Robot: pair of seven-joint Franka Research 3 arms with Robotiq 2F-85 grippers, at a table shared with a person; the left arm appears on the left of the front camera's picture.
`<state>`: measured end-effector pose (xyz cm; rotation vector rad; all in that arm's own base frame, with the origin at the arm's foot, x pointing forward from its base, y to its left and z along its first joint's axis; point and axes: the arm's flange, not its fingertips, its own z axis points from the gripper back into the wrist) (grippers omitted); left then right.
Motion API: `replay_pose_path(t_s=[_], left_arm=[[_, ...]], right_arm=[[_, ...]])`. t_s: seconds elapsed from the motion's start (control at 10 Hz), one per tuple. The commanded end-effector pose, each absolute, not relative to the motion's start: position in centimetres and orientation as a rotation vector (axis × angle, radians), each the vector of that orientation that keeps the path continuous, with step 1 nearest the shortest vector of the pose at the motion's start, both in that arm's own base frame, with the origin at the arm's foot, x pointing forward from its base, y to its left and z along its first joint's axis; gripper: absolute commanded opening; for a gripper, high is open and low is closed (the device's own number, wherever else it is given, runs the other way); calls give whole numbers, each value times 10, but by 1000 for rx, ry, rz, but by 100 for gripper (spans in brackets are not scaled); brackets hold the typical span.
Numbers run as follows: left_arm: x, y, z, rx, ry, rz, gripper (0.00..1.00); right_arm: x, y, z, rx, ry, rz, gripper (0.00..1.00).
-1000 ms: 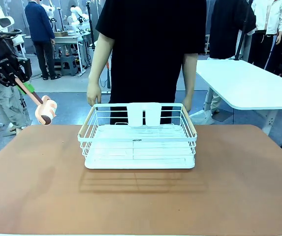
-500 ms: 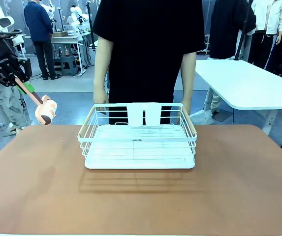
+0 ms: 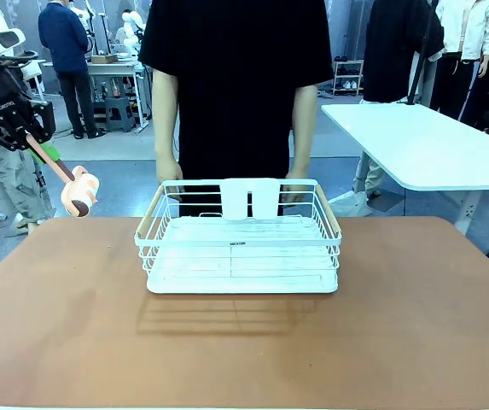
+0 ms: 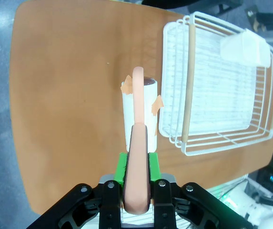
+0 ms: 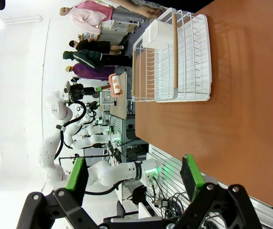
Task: Clean the table.
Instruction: Place the Lint Roller down when the Dish drying rack is positioned in the middle of the table.
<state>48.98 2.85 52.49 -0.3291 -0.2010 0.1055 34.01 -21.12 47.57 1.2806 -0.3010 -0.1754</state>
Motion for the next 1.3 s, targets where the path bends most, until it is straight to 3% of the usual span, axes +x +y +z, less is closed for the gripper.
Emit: replay_pose_path(t_s=[0.0,0.4,0.7,0.9,1.2], left_arm=[[495,25,524,-277,-266,282,22],[497,19,515,-201,-222,726,22],[496,19,484,-318,-317,1132,22],[486,17,475,-381,-453,1185,22],[488,12,446,-413,-438,1226,22]], right_arm=[[338,-211,478,1292,-308,-162,100],[338,-211,478,1292,-308,-162,100],[338,-211,478,1292,-308,-162,100],[338,-211,478,1292,-308,-162,100],[338,-211,478,1292,-308,-162,100]])
